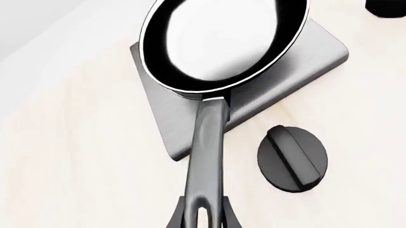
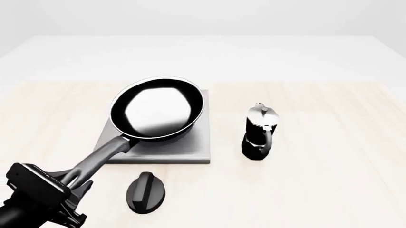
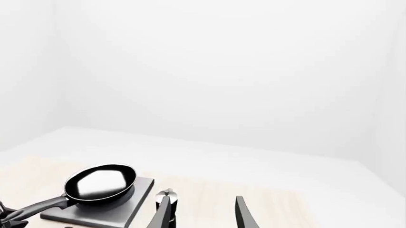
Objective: Put the frying pan on the stove.
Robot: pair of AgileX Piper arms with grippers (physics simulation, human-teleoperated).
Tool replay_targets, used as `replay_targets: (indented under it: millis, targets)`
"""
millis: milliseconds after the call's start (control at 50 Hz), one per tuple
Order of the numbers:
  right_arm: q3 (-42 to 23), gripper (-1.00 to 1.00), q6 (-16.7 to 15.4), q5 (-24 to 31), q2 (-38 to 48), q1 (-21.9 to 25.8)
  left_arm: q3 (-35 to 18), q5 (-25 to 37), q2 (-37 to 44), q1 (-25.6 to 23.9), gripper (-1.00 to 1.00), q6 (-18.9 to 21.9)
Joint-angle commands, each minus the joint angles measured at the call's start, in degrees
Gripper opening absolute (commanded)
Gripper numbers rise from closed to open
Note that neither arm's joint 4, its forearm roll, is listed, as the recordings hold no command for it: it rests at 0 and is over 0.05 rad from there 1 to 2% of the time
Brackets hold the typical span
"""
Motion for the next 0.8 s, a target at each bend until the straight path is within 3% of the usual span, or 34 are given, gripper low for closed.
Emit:
replay_targets:
  millis: [20,560,580,800]
  targets:
    - [1.1,1.00,0.7,0.0,0.0,-0.7,-1.1,-5.3,2.9,0.6,-1.00,-0.8]
    - [1.0,1.00,0.7,0.0,0.0,-0.8,-0.8,-6.6,6.8,-0.8,-1.00,-2.3]
    - [1.0,1.00,0.6,0.0,0.0,-0.8,-0.8,-6.3,6.4,-0.9,1.00,-2.3]
    - [0.9,1.00,0.6,0.0,0.0,-0.8,-1.6,-3.7,4.2,-0.8,1.00,-2.5]
